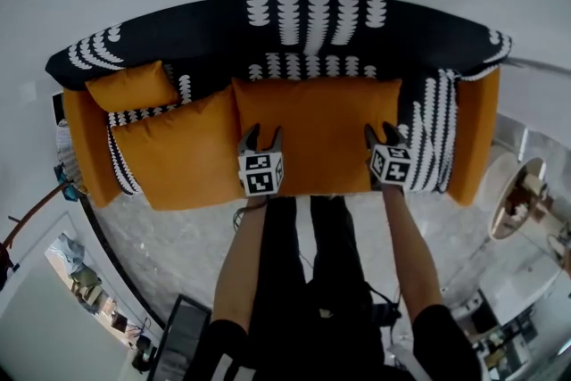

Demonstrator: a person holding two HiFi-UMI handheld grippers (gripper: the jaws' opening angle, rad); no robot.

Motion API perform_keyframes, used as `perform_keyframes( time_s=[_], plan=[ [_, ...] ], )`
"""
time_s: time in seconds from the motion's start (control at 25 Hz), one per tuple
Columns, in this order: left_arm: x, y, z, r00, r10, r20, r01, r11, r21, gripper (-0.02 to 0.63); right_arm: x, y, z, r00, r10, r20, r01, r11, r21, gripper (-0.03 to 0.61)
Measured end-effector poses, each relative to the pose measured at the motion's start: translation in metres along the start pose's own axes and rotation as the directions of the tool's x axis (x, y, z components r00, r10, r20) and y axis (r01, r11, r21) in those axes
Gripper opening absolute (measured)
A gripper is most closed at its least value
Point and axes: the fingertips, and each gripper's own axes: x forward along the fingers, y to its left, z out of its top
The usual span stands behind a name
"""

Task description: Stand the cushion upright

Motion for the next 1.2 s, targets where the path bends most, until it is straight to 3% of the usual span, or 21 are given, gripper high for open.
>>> perform_keyframes(
  time_s=[0.2, 0.36, 0.64, 0.92, 1.2],
  plan=[
    [0.022, 0.008, -0.031, 0.993, 0.024, -0.112, -0.024, 1.0, 0.0, 0.206, 0.023, -0.016, -0.028, 0.993, -0.07, -0.096, 0.068, 0.997, -0.023, 0.206],
    [0.033, 0.009, -0.042, 0.991, 0.02, -0.131, -0.018, 1.0, 0.018, 0.206, 0.035, -0.018, -0.047, 0.983, -0.085, -0.161, 0.078, 0.996, -0.05, 0.206],
    [0.041, 0.015, -0.046, 0.99, 0.002, -0.144, -0.004, 1.0, -0.011, 0.195, 0.048, -0.02, -0.053, 0.979, -0.072, -0.189, 0.066, 0.997, -0.037, 0.202],
    [0.045, 0.017, -0.051, 0.977, -0.017, -0.213, 0.018, 1.0, 0.005, 0.073, 0.044, -0.015, -0.047, 0.978, -0.039, -0.205, 0.039, 0.999, -0.005, 0.064],
    [0.039, 0.011, -0.049, 0.978, -0.032, -0.207, 0.03, 0.999, -0.01, 0.009, 0.042, -0.013, -0.049, 0.98, -0.017, -0.198, 0.018, 1.0, 0.004, 0.008]
  ],
)
